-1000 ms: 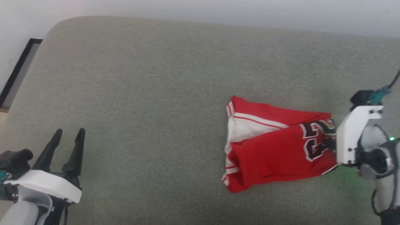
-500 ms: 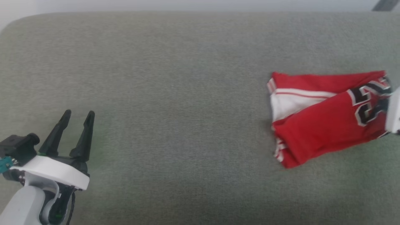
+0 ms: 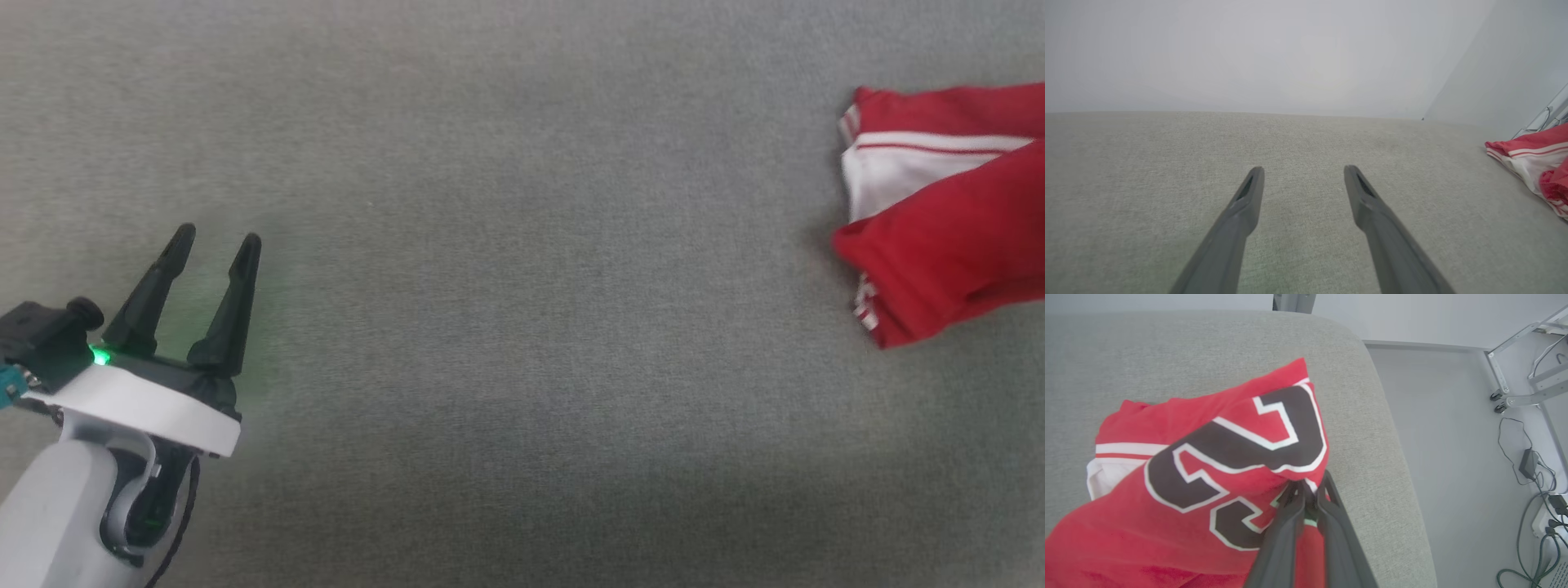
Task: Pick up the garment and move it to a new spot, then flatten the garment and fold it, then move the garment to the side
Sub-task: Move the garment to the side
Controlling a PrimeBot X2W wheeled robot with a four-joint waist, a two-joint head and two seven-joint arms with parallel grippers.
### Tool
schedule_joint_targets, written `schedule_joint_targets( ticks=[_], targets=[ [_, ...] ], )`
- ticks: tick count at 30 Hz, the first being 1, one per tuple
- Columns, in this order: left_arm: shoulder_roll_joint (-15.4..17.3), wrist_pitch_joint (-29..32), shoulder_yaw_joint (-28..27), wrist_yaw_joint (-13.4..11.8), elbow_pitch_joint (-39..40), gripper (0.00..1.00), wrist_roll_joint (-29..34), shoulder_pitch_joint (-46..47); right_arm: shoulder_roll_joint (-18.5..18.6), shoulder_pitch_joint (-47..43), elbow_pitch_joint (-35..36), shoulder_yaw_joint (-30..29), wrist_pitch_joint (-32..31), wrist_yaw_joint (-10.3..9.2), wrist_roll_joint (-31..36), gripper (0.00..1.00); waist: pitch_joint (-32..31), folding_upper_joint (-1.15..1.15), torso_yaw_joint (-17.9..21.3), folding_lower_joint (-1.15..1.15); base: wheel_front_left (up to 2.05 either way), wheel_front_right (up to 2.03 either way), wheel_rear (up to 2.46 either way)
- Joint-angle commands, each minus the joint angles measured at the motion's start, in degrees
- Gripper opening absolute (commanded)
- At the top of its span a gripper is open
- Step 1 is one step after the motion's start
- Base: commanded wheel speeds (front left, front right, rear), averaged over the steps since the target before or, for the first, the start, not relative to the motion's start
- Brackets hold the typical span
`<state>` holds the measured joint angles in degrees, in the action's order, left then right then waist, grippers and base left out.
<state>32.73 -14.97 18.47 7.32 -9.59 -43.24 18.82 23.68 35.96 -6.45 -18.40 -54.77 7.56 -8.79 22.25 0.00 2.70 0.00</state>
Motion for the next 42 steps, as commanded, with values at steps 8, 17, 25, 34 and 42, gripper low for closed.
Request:
schedule_joint_targets(
  ticks=[8, 17, 25, 34, 42],
  targets=[
    [1.39, -0.24, 2.21, 0.21, 2.32, 1.0, -0.97, 3.63, -0.2, 2.61, -0.01, -6.51, 3.9, -0.15, 8.11, 0.0, 4.36, 0.0, 1.88, 0.0, 0.0, 0.0, 0.0],
    [3.11, -0.24, 3.95, 0.21, 3.82, 1.0, -1.83, 6.18, -2.93, 3.45, -2.34, -9.96, 9.74, -0.15, 14.44, 0.0, 7.75, 0.0, 0.9, 0.0, 0.0, 0.0, 0.0],
    [4.09, -0.24, 4.08, 0.21, 4.53, 1.0, -3.95, 7.3, -5.85, 5.04, -6.15, -11.39, 14.68, -0.15, 19.72, 0.0, 9.0, 0.0, 0.08, 0.0, 0.0, 0.0, 0.0],
    [5.38, -0.24, 3.51, 0.21, 6.06, 1.0, -5.91, 6.78, -6.82, 6.94, -8.33, -11.9, 17.15, -0.15, 21.79, 1.0, 8.53, 0.0, 0.53, 0.0, 0.0, 0.0, 0.0],
    [5.69, -0.24, 0.6, 0.21, 5.54, 1.0, -5.16, 4.42, -7.88, 8.09, -9.67, -10.63, 19.44, -0.15, 21.12, 1.0, 6.19, 0.0, 1.63, 0.0, 0.0, 0.0, 0.0]
  ],
)
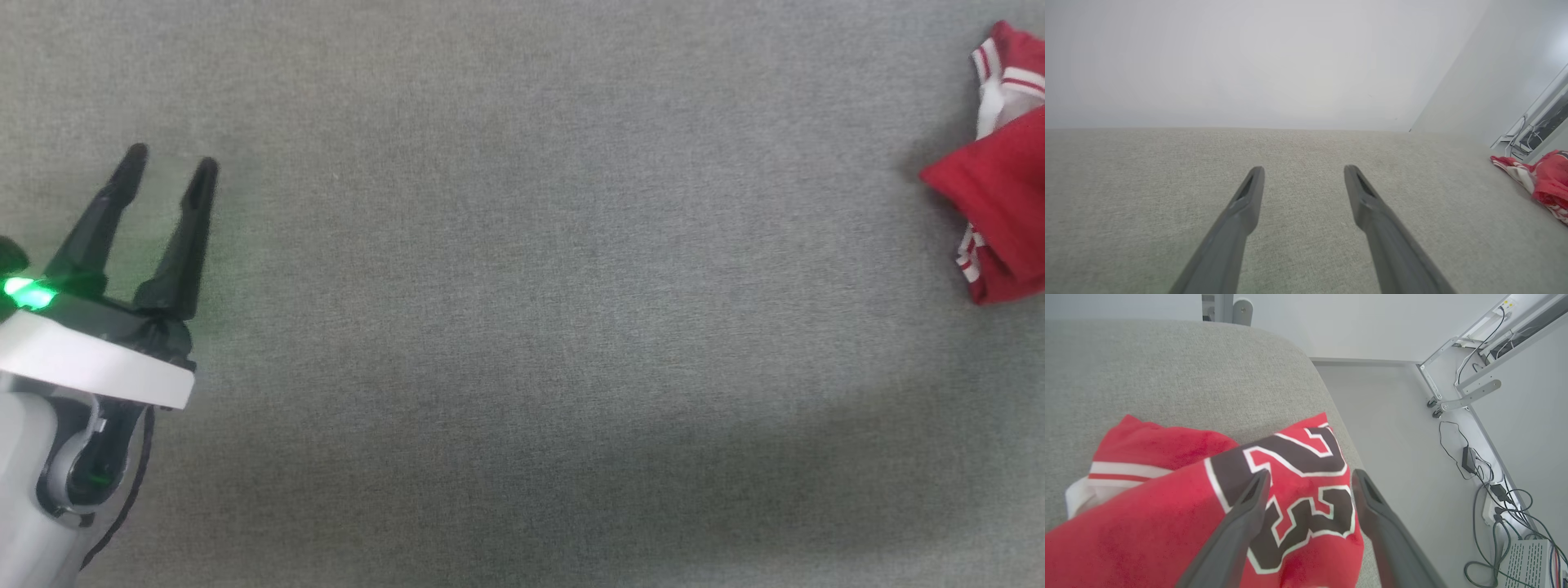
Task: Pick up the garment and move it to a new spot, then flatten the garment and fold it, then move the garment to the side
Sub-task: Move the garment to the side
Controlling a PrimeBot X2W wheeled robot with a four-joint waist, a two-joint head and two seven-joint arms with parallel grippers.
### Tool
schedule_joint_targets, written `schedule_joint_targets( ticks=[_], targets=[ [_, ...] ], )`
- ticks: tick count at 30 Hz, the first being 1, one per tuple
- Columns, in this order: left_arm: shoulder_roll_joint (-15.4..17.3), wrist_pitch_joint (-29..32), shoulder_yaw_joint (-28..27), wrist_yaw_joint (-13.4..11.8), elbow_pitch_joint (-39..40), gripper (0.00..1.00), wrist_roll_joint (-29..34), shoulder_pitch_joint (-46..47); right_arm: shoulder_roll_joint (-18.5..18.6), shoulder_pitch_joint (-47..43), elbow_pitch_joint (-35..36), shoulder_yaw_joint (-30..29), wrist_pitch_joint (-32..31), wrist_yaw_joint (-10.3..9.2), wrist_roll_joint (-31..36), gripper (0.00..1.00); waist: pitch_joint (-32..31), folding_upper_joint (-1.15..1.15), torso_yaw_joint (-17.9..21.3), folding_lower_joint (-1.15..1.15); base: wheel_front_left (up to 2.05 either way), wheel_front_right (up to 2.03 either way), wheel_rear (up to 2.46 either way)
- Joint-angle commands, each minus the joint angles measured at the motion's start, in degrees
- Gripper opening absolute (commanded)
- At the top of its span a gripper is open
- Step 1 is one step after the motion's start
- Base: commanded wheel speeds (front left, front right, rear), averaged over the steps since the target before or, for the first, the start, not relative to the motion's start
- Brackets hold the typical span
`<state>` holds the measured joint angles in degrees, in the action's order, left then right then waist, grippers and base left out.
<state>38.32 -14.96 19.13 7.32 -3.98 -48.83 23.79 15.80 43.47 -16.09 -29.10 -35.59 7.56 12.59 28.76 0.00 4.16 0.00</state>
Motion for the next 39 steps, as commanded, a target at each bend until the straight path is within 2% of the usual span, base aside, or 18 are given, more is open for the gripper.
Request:
schedule_joint_targets(
  ticks=[1, 12, 18, 25, 39],
  targets=[
    [-0.08, -0.26, -0.71, 0.21, -0.26, 1.0, 0.67, -0.88, -0.08, 0.58, -0.17, 0.42, 0.66, -0.15, -0.44, 1.0, -0.75, 0.0, 0.25, 0.0, 0.0, 0.0, 0.0],
    [-0.97, -0.26, -4.78, 0.21, -2.16, 1.0, 1.74, -5.11, -3.41, 0.03, -1.85, 3.5, 5.85, -0.15, -5.01, 1.0, -6.64, 0.0, -0.28, 0.0, 0.0, 0.0, 0.0],
    [-1.72, -0.26, -7.13, 0.21, -3.58, 1.0, 2.45, -8.06, -4.19, -1.96, -4.35, 7.81, 11.21, -0.14, -8.63, 1.0, -10.89, 0.0, -1.38, 0.0, 0.0, 0.0, 0.0],
    [-2.62, -0.26, -9.77, 0.21, -5.47, 1.0, 4.29, -11.98, -3.07, -5.72, -8.26, 15.86, 19.85, -0.13, -15.43, 1.0, -15.77, 0.0, -3.14, 0.0, 0.0, 0.0, 0.0],
    [-5.36, -0.26, -14.94, 0.21, -8.16, 1.0, 6.46, -19.39, -1.67, -13.89, -11.55, 27.36, 34.17, -0.13, -21.69, 1.0, -22.91, 0.0, -4.97, 0.0, 0.0, 0.0, 0.0]
  ],
)
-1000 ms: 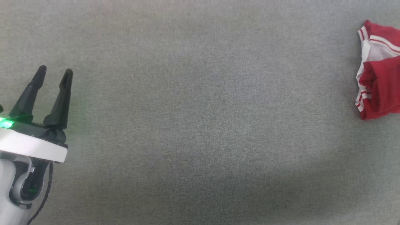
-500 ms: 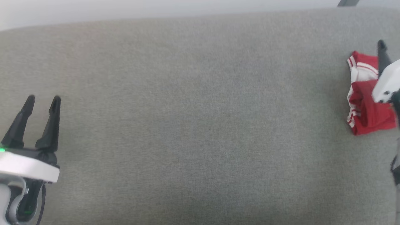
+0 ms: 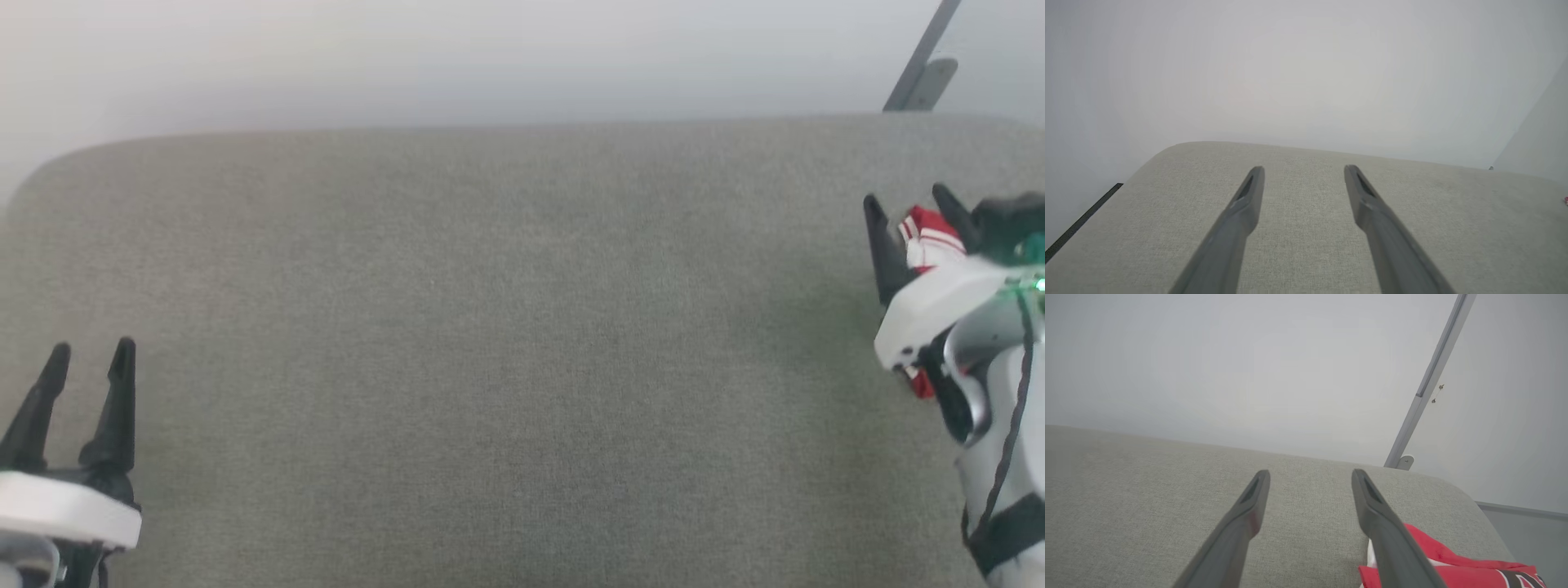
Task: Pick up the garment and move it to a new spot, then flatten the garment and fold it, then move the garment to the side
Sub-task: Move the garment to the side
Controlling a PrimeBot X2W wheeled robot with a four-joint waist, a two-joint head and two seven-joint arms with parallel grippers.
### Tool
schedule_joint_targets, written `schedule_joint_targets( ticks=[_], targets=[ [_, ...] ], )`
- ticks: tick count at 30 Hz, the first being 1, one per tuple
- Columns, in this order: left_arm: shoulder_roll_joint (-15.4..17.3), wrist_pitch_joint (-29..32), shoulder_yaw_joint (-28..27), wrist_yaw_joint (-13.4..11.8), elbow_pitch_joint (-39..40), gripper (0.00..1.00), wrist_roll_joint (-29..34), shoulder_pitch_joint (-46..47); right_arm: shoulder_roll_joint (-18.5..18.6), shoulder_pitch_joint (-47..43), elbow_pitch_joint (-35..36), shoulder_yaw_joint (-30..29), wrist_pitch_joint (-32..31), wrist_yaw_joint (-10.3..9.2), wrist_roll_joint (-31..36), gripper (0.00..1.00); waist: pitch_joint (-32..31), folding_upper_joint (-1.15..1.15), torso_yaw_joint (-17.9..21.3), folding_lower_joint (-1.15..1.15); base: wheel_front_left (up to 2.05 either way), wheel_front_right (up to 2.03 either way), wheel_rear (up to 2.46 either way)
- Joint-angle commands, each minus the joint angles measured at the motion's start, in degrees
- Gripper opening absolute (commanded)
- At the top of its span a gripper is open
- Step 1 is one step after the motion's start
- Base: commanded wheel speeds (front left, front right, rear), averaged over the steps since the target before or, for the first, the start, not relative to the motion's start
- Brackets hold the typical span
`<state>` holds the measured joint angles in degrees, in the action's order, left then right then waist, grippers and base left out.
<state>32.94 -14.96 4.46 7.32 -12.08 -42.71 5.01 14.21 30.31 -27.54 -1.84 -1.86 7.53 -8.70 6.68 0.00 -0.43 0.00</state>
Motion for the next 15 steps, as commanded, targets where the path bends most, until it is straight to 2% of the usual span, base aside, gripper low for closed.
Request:
schedule_joint_targets(
  ticks=[1, 15],
  targets=[
    [-0.13, -0.26, -0.59, 0.21, -0.26, 1.0, 0.72, -1.21, -0.08, -1.49, -0.32, 0.62, 1.57, -0.09, -0.48, 1.0, -1.33, 0.0, -0.53, 0.0, 0.0, 0.0, 0.0],
    [-3.0, -0.26, -4.98, 0.21, -0.4, 1.0, 2.8, -9.14, -2.26, -12.77, -0.18, 1.16, 9.77, -0.09, -1.22, 1.0, -7.15, 0.0, -1.58, 0.0, 0.0, 0.0, 0.0]
  ],
)
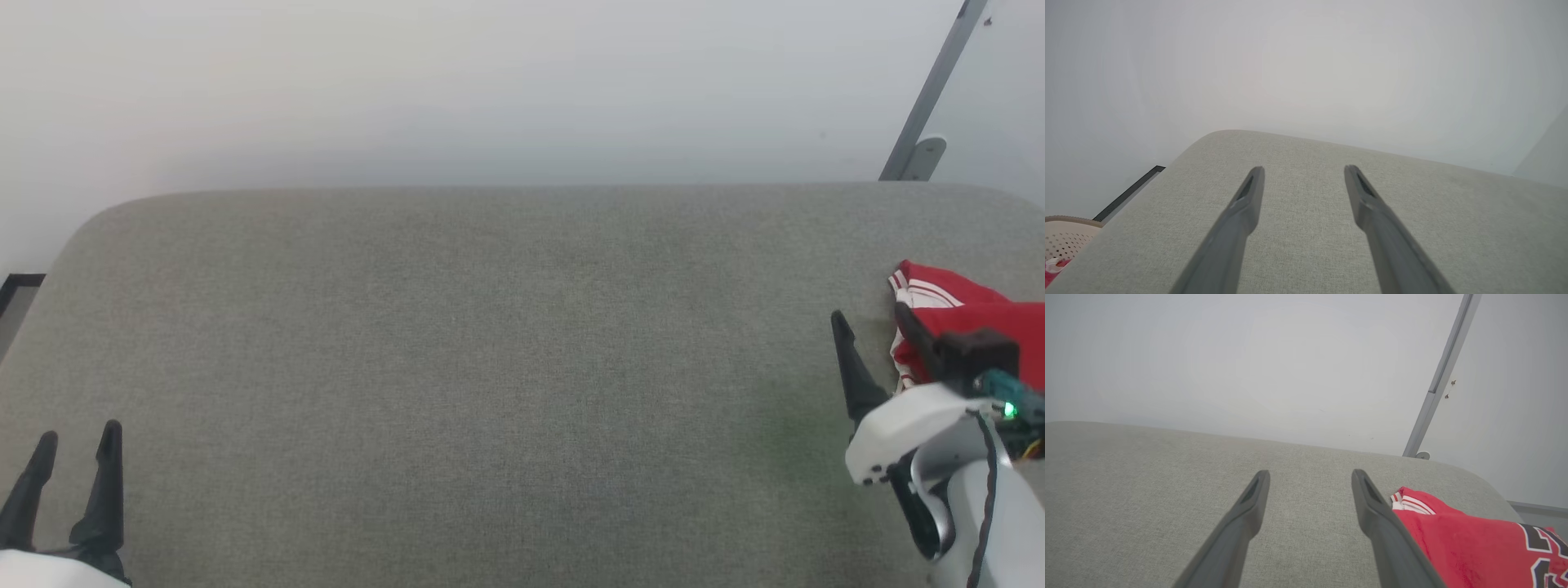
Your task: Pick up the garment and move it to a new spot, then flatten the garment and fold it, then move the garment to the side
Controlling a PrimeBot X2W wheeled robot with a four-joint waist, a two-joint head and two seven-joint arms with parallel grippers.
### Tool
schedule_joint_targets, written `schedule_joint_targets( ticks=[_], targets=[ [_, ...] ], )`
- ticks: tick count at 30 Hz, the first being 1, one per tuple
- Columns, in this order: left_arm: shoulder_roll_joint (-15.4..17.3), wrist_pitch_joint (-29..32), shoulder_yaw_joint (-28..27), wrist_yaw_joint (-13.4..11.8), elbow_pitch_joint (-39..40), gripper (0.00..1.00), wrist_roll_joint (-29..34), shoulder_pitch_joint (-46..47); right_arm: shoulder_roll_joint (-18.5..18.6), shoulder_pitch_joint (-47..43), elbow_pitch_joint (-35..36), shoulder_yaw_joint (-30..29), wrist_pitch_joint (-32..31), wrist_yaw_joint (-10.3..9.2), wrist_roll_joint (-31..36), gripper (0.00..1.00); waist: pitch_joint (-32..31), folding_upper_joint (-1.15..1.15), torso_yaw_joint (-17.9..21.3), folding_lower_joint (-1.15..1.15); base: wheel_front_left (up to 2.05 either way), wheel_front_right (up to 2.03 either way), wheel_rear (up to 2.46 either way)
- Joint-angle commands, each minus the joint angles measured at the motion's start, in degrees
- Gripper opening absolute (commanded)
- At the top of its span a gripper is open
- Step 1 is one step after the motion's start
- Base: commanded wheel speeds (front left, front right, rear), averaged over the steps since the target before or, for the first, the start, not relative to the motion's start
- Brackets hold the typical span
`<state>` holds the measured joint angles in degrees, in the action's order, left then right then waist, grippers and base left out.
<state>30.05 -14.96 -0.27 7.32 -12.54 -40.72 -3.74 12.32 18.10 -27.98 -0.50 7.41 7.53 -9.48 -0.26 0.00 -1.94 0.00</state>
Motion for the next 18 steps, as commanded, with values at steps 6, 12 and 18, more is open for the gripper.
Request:
schedule_joint_targets(
  ticks=[6, 12, 18],
  targets=[
    [-0.71, -0.26, -1.19, 0.21, 0.5, 1.0, 1.24, -2.09, -1.26, -4.09, 2.41, -1.01, 1.72, -0.09, -0.09, 1.0, -0.96, 0.0, 0.03, 0.0, 0.0, 0.0, 0.0],
    [-1.09, -0.26, -2.05, 0.21, 0.78, 1.0, 1.54, -2.7, -2.61, -6.99, 5.35, -2.44, 1.41, -0.09, 0.47, 1.0, -1.39, 0.0, 0.24, 0.0, 0.0, 0.0, 0.0],
    [-1.23, -0.26, -2.18, 0.21, 0.97, 1.0, 1.86, -3.26, -3.79, -9.27, 8.28, -3.46, 0.77, -0.09, 0.78, 1.0, -1.46, 0.0, 0.86, 0.0, 0.0, 0.0, 0.0]
  ],
)
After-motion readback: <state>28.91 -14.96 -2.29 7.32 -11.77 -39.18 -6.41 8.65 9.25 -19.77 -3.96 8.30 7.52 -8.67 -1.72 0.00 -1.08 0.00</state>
